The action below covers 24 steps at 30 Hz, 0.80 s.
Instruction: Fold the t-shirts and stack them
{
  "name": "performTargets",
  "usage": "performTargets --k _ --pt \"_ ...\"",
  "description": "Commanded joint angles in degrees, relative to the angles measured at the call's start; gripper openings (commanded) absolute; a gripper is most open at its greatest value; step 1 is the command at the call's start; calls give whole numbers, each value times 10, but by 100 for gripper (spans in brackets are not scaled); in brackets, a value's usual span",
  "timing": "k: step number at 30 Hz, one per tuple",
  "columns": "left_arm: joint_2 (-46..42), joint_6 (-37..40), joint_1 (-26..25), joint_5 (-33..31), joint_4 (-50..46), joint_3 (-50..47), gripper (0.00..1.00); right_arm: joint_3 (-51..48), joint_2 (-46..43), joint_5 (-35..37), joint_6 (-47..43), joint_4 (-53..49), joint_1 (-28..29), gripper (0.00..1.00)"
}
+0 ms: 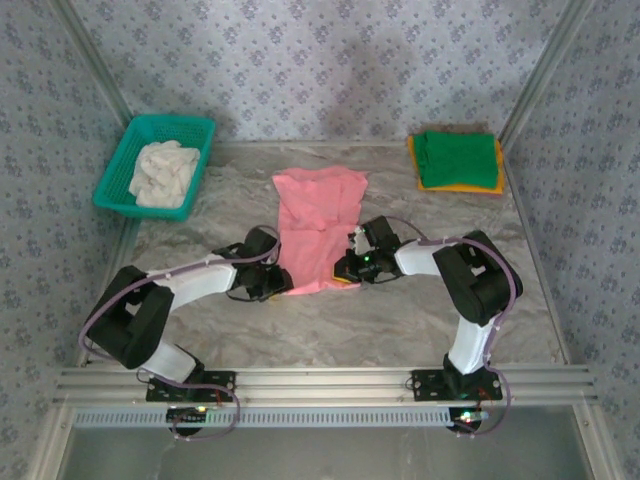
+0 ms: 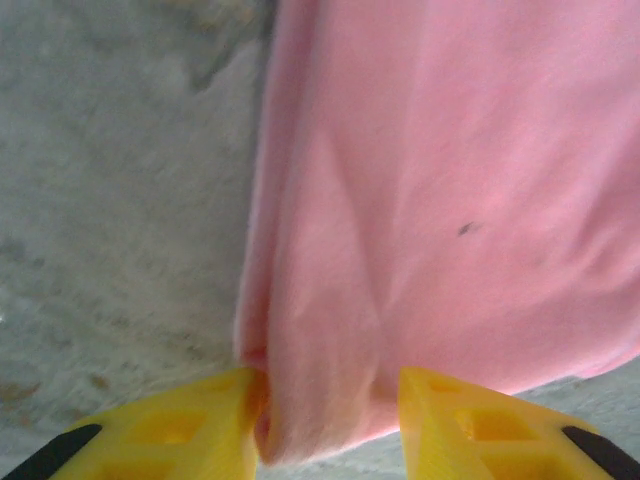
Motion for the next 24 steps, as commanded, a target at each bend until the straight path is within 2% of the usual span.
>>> performTargets --k 1,8,13,17,19,22,24 --pt "1 10 1 -2 11 20 40 -22 16 43 4 -51 2 0" --pt "11 10 2 -9 10 14 38 -20 11 40 4 -51 3 0" --pt "17 8 2 -13 19 -1 37 -17 -28 33 0 -62 1 0" --pt "19 7 2 -14 27 -10 30 -11 -72 23 -5 -77 1 1" --pt "19 8 2 -13 31 -13 18 -7 -101 20 -7 -88 -1 4" --pt "15 9 3 -15 31 -17 3 -18 -154 15 4 -95 -12 17" --pt "11 8 3 -15 31 -18 0 -29 -193 24 12 -121 -25 27"
